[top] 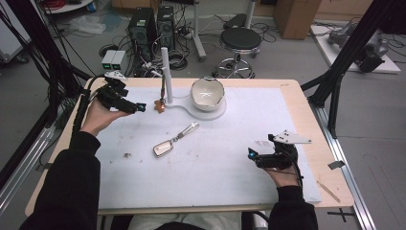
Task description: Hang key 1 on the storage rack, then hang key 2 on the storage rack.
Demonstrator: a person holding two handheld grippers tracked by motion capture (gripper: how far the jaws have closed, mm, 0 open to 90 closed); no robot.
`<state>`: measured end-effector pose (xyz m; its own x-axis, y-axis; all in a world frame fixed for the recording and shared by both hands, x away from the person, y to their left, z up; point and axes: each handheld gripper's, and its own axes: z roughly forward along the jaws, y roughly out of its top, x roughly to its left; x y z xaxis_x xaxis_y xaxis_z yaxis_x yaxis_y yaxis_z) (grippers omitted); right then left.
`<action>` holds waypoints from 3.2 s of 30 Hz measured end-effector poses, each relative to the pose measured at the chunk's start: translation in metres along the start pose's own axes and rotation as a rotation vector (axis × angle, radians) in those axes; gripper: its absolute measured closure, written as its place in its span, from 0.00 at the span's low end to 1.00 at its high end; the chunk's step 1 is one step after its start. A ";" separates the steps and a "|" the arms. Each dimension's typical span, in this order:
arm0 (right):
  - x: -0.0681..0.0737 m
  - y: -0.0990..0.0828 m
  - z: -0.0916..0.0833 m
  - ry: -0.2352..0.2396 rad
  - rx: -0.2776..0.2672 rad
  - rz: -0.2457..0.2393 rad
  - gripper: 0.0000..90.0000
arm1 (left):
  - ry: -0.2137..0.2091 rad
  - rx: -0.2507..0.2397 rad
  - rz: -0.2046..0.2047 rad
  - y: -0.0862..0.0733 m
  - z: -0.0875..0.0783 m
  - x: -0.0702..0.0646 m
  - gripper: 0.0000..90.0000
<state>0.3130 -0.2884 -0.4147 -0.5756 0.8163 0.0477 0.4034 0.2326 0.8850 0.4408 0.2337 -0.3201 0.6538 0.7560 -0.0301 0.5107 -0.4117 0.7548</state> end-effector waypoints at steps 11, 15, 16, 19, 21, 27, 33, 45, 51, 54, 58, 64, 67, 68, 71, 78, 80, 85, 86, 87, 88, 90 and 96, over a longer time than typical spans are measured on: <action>0.000 -0.001 -0.001 -0.002 0.001 0.003 0.01 | -0.023 0.045 0.032 -0.012 0.013 -0.015 0.02; -0.001 -0.001 -0.001 -0.002 -0.003 0.003 0.01 | -0.052 0.067 0.062 -0.012 0.020 -0.029 0.02; 0.000 -0.001 -0.001 -0.002 0.001 0.003 0.01 | -0.058 0.074 0.068 -0.012 0.022 -0.032 0.02; 0.000 -0.001 -0.001 -0.002 0.008 -0.002 0.01 | -0.080 0.096 0.091 -0.013 0.028 -0.041 0.02; 0.001 -0.001 0.000 -0.005 0.011 -0.010 0.01 | -0.090 0.108 0.105 -0.013 0.032 -0.047 0.02; 0.001 -0.001 0.000 -0.003 0.012 -0.008 0.01 | -0.095 0.125 0.116 -0.015 0.040 -0.054 0.02; 0.000 -0.001 -0.001 -0.005 0.011 -0.011 0.01 | -0.080 0.143 0.129 -0.016 0.044 -0.058 0.02; 0.001 -0.001 0.000 -0.005 0.017 -0.009 0.01 | -0.101 0.200 0.146 -0.022 0.067 -0.073 0.02; 0.001 -0.001 0.000 -0.006 0.021 -0.016 0.01 | -0.117 0.232 0.149 -0.023 0.081 -0.079 0.02; 0.001 -0.001 0.000 -0.006 0.020 -0.016 0.01 | -0.125 0.250 0.138 -0.024 0.089 -0.082 0.02; 0.001 -0.001 0.001 -0.007 0.020 -0.019 0.01 | -0.136 0.253 0.132 -0.024 0.098 -0.086 0.03; 0.000 -0.002 0.000 -0.010 0.023 -0.016 0.01 | -0.167 0.270 0.116 -0.024 0.111 -0.089 0.06; -0.001 -0.002 0.000 -0.011 0.021 -0.016 0.01 | -0.175 0.273 0.127 -0.024 0.113 -0.089 0.09; -0.001 -0.002 0.000 -0.012 0.022 -0.016 0.01 | -0.175 0.270 0.128 -0.024 0.114 -0.089 0.09; 0.000 -0.002 0.000 -0.010 0.025 -0.014 0.01 | -0.178 0.254 0.118 -0.023 0.115 -0.090 0.15; -0.001 -0.002 -0.001 -0.015 0.022 -0.013 0.01 | -0.179 0.246 0.123 -0.017 0.124 -0.095 0.26; -0.001 -0.002 -0.001 -0.016 0.023 -0.015 0.01 | -0.178 0.255 0.132 -0.016 0.127 -0.097 0.29; -0.002 -0.003 -0.001 -0.017 0.026 -0.014 0.01 | -0.172 0.255 0.140 -0.014 0.133 -0.102 0.35; -0.003 -0.003 -0.001 -0.019 0.024 -0.016 0.01 | -0.172 0.266 0.144 -0.013 0.134 -0.102 0.35; -0.003 -0.003 -0.002 -0.021 0.023 -0.015 0.01 | -0.175 0.273 0.141 -0.013 0.135 -0.103 0.36; -0.003 -0.003 -0.002 -0.021 0.023 -0.015 0.01 | -0.177 0.279 0.137 -0.013 0.137 -0.103 0.36; -0.003 -0.004 -0.002 -0.020 0.023 -0.015 0.01 | -0.180 0.286 0.138 -0.013 0.140 -0.105 0.38; -0.001 -0.003 -0.002 -0.018 0.017 -0.028 0.01 | -0.138 0.296 0.130 -0.014 0.146 -0.106 0.49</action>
<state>0.3108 -0.2913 -0.4162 -0.5741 0.8187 0.0147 0.3995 0.2644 0.8778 0.4458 0.0849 -0.4230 0.7829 0.6201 -0.0502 0.5449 -0.6446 0.5363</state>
